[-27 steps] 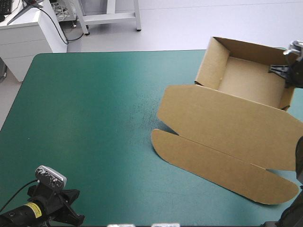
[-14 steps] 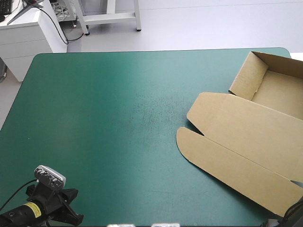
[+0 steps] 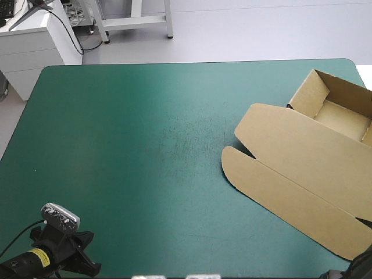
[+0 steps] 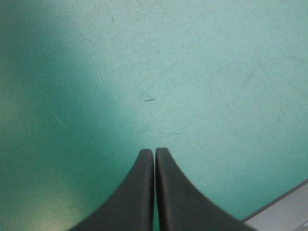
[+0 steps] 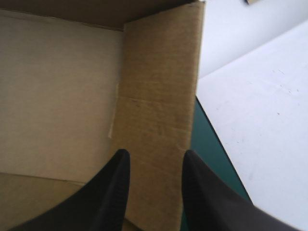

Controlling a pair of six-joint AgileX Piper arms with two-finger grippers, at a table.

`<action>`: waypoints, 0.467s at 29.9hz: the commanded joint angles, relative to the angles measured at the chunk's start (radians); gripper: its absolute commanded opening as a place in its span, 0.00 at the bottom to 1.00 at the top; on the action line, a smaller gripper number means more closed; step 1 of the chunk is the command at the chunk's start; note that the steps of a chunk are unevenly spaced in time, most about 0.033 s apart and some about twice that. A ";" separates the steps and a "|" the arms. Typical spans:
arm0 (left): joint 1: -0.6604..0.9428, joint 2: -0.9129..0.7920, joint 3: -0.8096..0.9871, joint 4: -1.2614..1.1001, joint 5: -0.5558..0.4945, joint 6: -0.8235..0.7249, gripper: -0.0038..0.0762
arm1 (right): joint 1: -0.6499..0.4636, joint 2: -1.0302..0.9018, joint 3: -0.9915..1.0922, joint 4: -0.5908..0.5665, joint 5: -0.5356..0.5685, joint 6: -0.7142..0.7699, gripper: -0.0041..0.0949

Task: Fold the box

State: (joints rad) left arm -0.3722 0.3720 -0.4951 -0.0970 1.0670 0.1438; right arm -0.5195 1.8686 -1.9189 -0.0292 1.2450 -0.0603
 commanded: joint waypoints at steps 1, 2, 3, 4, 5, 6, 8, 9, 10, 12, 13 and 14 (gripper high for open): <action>-0.005 0.010 -0.025 -0.003 -0.042 0.001 0.04 | -0.002 -0.129 -0.020 0.093 0.007 -0.055 0.34; -0.005 0.010 -0.025 -0.003 -0.039 -0.003 0.04 | -0.002 -0.154 -0.009 0.100 0.007 -0.055 0.33; -0.005 0.010 -0.025 -0.003 -0.039 -0.003 0.04 | -0.002 -0.177 0.009 0.106 0.007 -0.052 0.30; -0.005 0.010 -0.025 -0.003 -0.038 -0.011 0.04 | -0.002 -0.215 0.032 0.111 0.007 -0.046 0.24; -0.005 0.010 -0.025 -0.003 -0.038 -0.013 0.04 | -0.002 -0.244 0.060 0.111 0.007 -0.046 0.20; -0.005 0.010 -0.025 -0.003 -0.038 -0.009 0.04 | -0.002 -0.274 0.086 0.111 0.007 -0.047 0.14; -0.005 0.010 -0.025 -0.003 -0.038 -0.007 0.04 | -0.002 -0.355 0.154 0.111 0.007 -0.047 0.03; -0.005 0.010 -0.025 -0.004 -0.038 -0.007 0.04 | -0.002 -0.395 0.190 0.113 0.007 -0.047 0.03; -0.005 0.010 -0.025 -0.004 -0.038 -0.007 0.04 | -0.002 -0.436 0.227 0.129 0.007 -0.047 0.03; -0.005 0.010 -0.025 -0.004 -0.038 -0.007 0.04 | -0.002 -0.509 0.292 0.162 0.005 -0.047 0.03; -0.005 0.010 -0.025 -0.004 -0.038 -0.007 0.04 | -0.002 -0.557 0.327 0.190 0.001 -0.047 0.03; -0.005 0.010 -0.025 -0.004 -0.038 -0.010 0.04 | -0.002 -0.589 0.364 0.217 -0.006 -0.047 0.03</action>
State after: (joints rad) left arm -0.3722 0.3720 -0.4951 -0.0947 1.0715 0.1402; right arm -0.5195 1.3990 -1.6058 0.1219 1.2467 -0.0965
